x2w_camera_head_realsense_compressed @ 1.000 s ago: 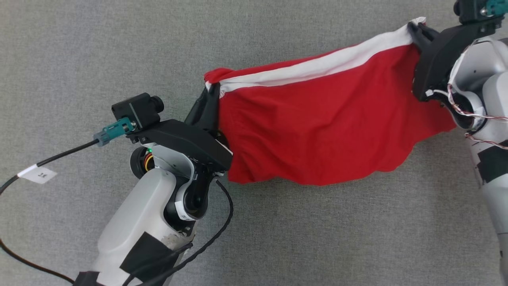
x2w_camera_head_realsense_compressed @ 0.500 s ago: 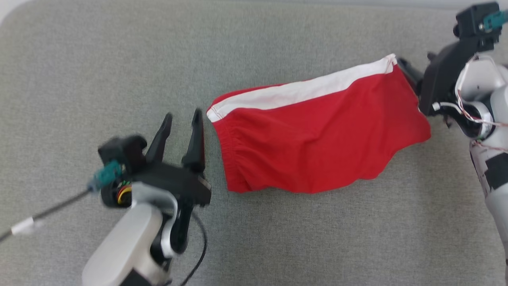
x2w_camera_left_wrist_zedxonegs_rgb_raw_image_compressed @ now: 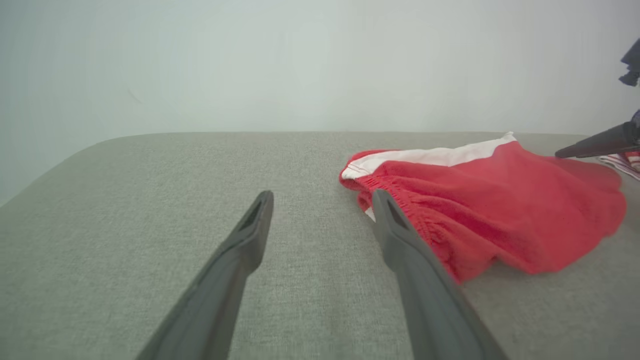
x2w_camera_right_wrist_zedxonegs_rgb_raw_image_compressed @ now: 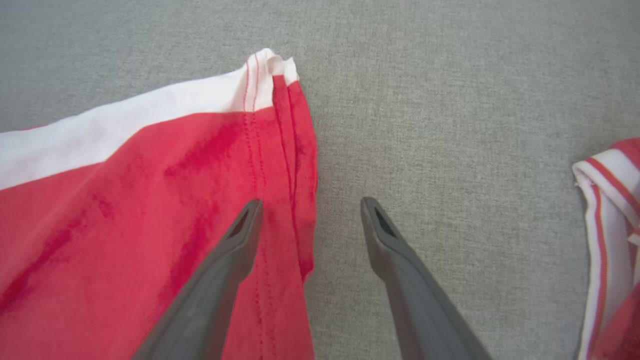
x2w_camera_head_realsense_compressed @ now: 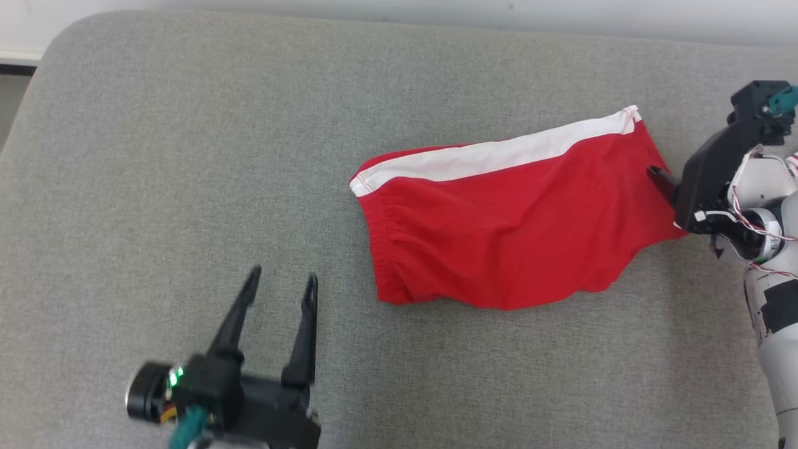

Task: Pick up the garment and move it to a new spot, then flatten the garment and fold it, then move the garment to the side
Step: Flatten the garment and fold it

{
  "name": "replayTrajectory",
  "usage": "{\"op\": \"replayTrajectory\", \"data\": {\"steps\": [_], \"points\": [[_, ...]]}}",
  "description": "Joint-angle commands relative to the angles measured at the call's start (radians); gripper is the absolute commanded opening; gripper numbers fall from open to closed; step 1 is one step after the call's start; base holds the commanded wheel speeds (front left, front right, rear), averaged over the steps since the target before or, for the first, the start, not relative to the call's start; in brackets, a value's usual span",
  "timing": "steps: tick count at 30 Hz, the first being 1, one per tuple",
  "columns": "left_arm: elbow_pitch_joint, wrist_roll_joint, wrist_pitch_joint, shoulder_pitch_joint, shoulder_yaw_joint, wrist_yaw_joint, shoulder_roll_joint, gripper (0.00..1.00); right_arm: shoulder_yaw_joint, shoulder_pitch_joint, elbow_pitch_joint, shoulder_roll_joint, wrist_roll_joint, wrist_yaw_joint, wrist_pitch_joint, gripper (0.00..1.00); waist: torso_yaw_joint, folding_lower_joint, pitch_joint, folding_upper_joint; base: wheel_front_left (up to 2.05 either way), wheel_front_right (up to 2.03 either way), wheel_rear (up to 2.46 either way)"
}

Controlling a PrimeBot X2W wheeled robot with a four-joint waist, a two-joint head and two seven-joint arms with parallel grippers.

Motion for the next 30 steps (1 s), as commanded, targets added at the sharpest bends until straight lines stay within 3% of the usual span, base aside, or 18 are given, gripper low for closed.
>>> {"op": "replayTrajectory", "data": {"steps": [1,8,15,17,18,19,24,30], "points": [[-0.015,0.034,-0.003,0.054,0.014,-0.009,-0.010,1.00,-0.022,0.015,0.008,0.013,-0.028,-0.003,0.007,1.00,0.011,0.0001,0.012,0.0001,0.00,0.00,0.00],[-0.014,0.078,-0.003,0.147,0.068,-0.045,-0.066,1.00,-0.084,0.022,0.020,0.052,-0.103,-0.003,0.016,1.00,0.031,0.0001,0.026,0.0001,0.00,0.00,0.00],[0.010,0.113,-0.003,0.180,0.118,-0.099,-0.113,1.00,-0.063,0.055,0.021,0.078,-0.143,-0.003,0.070,1.00,0.041,0.0001,0.029,0.0001,0.00,0.00,0.00],[0.019,0.120,-0.003,0.185,0.130,-0.114,-0.122,1.00,-0.060,0.064,0.014,0.079,-0.146,-0.003,0.078,0.80,0.042,0.0001,0.030,0.0001,0.00,0.00,0.00],[0.025,0.122,-0.003,0.185,0.135,-0.121,-0.127,1.00,-0.062,0.068,0.008,0.077,-0.150,-0.003,0.072,0.16,0.042,0.0001,0.031,0.0001,0.00,0.00,0.00],[0.030,0.125,-0.003,0.183,0.140,-0.126,-0.131,1.00,-0.071,0.069,0.005,0.074,-0.158,-0.003,0.068,0.00,0.042,0.0001,0.032,0.0001,0.00,0.00,0.00],[0.054,0.133,-0.003,0.182,0.164,-0.150,-0.153,1.00,-0.185,0.074,-0.015,0.094,-0.246,-0.003,0.013,0.00,0.039,0.0001,0.023,0.0001,0.00,0.00,0.00],[0.084,0.137,-0.003,0.205,0.193,-0.174,-0.176,1.00,-0.238,0.123,-0.108,0.110,-0.293,-0.003,-0.001,0.00,0.021,0.0001,-0.027,0.0001,0.00,0.00,0.00]]}}
